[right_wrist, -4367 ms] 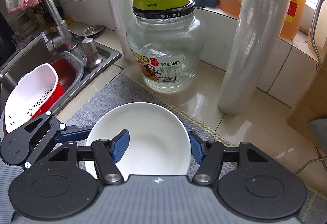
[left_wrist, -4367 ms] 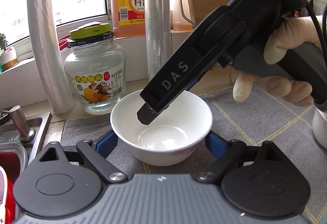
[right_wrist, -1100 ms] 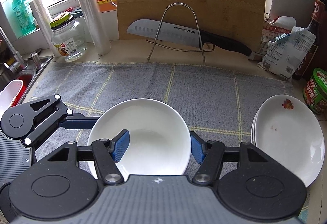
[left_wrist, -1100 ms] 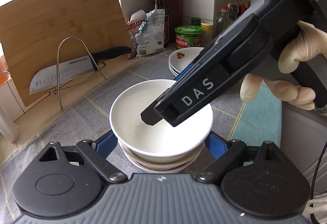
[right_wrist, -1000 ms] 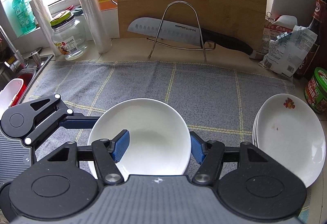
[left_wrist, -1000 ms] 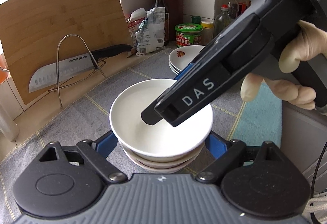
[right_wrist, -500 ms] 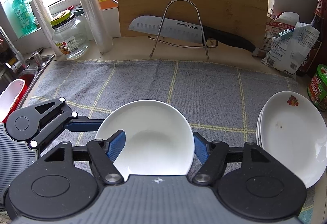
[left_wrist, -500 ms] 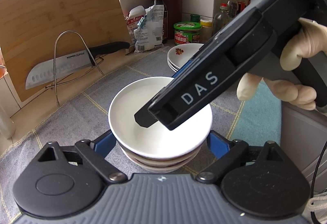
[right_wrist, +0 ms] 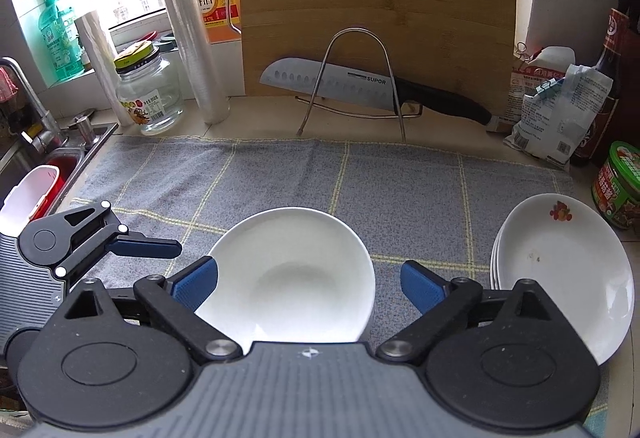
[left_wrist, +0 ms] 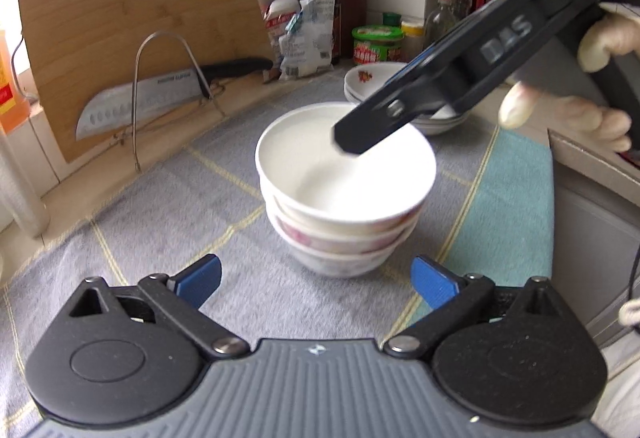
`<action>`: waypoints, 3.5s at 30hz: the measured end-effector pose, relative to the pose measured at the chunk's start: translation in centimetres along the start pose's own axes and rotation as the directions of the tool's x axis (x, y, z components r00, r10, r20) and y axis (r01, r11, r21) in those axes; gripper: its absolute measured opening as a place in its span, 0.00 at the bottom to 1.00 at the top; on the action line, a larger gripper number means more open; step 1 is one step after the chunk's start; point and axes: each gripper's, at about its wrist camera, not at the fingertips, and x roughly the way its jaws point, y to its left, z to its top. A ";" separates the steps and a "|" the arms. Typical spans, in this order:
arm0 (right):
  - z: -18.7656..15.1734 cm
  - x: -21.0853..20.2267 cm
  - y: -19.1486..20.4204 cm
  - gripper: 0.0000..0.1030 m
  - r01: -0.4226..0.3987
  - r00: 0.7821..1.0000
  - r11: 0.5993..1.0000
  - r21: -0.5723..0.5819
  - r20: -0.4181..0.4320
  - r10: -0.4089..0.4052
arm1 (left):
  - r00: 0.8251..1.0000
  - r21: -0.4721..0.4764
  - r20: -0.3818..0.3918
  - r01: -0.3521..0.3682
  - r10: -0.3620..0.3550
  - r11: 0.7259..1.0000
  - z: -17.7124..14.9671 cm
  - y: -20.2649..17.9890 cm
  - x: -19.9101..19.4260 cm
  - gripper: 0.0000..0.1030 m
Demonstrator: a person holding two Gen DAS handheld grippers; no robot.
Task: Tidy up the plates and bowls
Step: 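Lower the held bowl into the nested bowls and open the right gripper, then close the right gripper on the rim of the three-bowl stack, then lift the bowl stack with the right gripper and carry it over the plate stack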
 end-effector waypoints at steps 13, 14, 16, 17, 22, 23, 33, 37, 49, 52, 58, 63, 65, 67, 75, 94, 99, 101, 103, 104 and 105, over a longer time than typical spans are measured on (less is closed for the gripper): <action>-5.3 -1.1 -1.1 1.00 0.036 0.998 0.998 0.043 -0.058 -0.033 | 0.995 0.019 -0.091 0.037 -0.035 0.999 -1.0 0.1 4.0 0.98; -5.8 -0.6 -1.3 1.00 0.049 0.996 0.998 0.044 -0.071 -0.046 | 0.994 0.018 -0.101 0.036 -0.034 0.999 -1.0 0.1 4.4 0.98; -6.8 0.6 -1.8 1.00 0.084 0.992 0.996 0.034 -0.100 -0.080 | 0.993 0.028 -0.111 0.029 -0.026 0.999 -1.0 0.0 4.9 0.98; -7.2 1.2 -2.0 1.00 0.096 0.989 0.995 0.025 -0.113 -0.093 | 0.993 0.032 -0.118 0.024 -0.020 0.999 -1.0 0.0 5.2 0.98; -7.9 4.0 -2.8 1.00 0.098 0.983 0.995 -0.036 -0.150 -0.102 | 0.992 0.005 -0.126 0.019 -0.018 1.000 -1.0 0.2 5.8 0.99; -7.7 4.4 -2.8 1.00 0.101 0.983 0.993 -0.052 -0.148 -0.108 | 0.992 0.001 -0.123 0.017 -0.016 1.000 -1.1 0.2 5.8 1.00; -7.1 7.0 -2.9 1.00 -0.007 0.988 0.976 -0.219 -0.152 -0.027 | 0.998 -0.025 -0.060 -0.009 0.007 1.000 -1.7 -0.2 5.6 1.00; -7.0 7.1 -3.4 1.00 -0.045 0.989 0.963 -0.264 -0.145 0.007 | 0.997 -0.048 -0.067 -0.035 0.032 0.998 -1.5 -0.5 5.6 1.00; -7.5 6.6 -5.3 1.00 -0.162 0.986 0.907 -0.389 -0.108 0.130 | 0.988 -0.129 -0.112 -0.123 0.108 0.984 -0.4 -1.3 6.4 1.00; -7.6 6.6 -5.4 1.00 -0.170 0.985 0.901 -0.399 -0.099 0.142 | 0.991 -0.109 -0.099 -0.099 0.088 0.989 -0.4 -1.0 6.4 1.00; -7.5 6.7 -5.3 1.00 -0.183 0.983 0.892 -0.413 -0.108 0.151 | 0.999 -0.006 -0.049 0.007 -0.007 1.000 -0.5 0.0 6.8 1.00; -6.5 7.3 -4.9 1.00 -0.204 0.977 0.878 -0.434 -0.146 0.154 | 0.997 0.068 -0.017 0.080 -0.079 0.994 -0.6 0.5 7.0 1.00; -6.0 7.7 -4.4 1.00 -0.212 0.974 0.869 -0.446 -0.165 0.153 | 0.995 0.088 -0.004 0.101 -0.101 0.991 -0.8 0.6 7.1 1.00; -5.6 8.1 -4.1 1.00 -0.223 0.971 0.861 -0.457 -0.182 0.155 | 0.993 0.105 0.011 0.118 -0.120 0.987 -0.9 0.8 7.1 1.00; -4.7 8.8 -3.5 1.00 -0.242 0.962 0.846 -0.476 -0.234 0.144 | 0.983 0.169 0.005 0.180 -0.183 0.969 -0.6 1.4 7.5 1.00; -4.6 8.4 -2.3 1.00 -0.239 0.964 0.786 -0.570 -0.234 0.123 | 0.973 0.268 -0.001 0.222 -0.231 0.937 -0.1 0.6 7.1 0.82; -4.6 7.9 -2.0 0.98 -0.284 0.956 0.746 -0.602 -0.233 0.177 | 0.969 0.226 -0.030 0.246 -0.246 0.942 0.4 0.7 7.2 0.80; -4.4 7.7 -2.2 0.94 -0.307 0.950 0.744 -0.594 -0.241 0.199 | 0.970 0.226 -0.037 0.243 -0.240 0.944 0.4 0.6 7.3 0.80; -4.2 7.5 -2.2 0.91 -0.320 0.945 0.742 -0.589 -0.248 0.211 | 0.971 0.214 -0.043 0.239 -0.236 0.947 0.4 0.6 7.3 0.80; -4.2 7.4 -2.2 0.90 -0.324 0.944 0.741 -0.588 -0.251 0.214 | 0.972 0.211 -0.044 0.237 -0.233 0.948 0.4 0.6 7.3 0.80; -4.1 7.2 -2.2 0.89 -0.329 0.943 0.741 -0.586 -0.252 0.219 | 0.973 0.210 -0.044 0.232 -0.228 0.950 0.4 0.5 7.3 0.80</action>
